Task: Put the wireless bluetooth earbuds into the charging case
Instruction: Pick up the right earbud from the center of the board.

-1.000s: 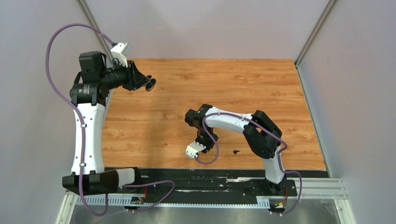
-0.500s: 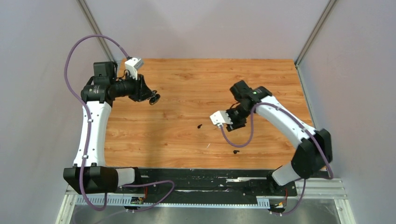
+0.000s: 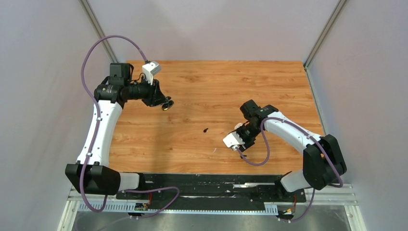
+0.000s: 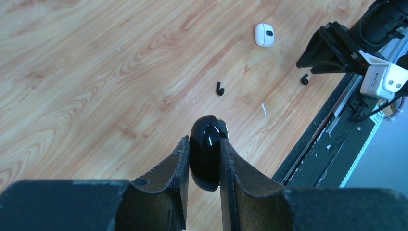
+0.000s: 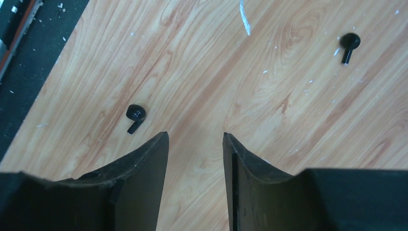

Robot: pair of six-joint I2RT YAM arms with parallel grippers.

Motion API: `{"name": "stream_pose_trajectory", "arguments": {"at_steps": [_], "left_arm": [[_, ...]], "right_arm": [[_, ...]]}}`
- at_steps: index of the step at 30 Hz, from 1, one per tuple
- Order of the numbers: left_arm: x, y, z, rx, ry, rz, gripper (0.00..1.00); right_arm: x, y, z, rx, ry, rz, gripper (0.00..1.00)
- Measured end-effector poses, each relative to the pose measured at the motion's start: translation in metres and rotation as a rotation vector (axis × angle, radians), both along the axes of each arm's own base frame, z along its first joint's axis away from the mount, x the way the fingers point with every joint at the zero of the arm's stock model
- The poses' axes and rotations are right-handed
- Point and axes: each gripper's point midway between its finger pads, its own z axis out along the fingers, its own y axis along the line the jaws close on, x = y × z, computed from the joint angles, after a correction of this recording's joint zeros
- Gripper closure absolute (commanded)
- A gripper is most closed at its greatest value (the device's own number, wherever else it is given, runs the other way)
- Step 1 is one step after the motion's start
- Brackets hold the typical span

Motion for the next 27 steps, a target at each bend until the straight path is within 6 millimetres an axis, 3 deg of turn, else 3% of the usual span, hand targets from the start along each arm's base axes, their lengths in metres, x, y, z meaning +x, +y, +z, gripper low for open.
{"name": "stream_pose_trajectory", "arguments": {"at_steps": [7,17,27], "left_arm": [[-0.003,-0.005,-0.002,0.011,0.008,-0.028,1.0],[-0.002,-0.005,0.001,0.012,-0.003,-0.026,1.0],[-0.001,-0.004,0.002,0.013,-0.004,-0.023,1.0]], "right_arm": [[-0.004,0.003,-0.01,-0.002,-0.014,0.125,0.66],[-0.036,-0.012,-0.023,-0.051,0.018,0.262,0.63],[-0.04,-0.019,-0.036,-0.105,0.044,0.289,0.63]]}}
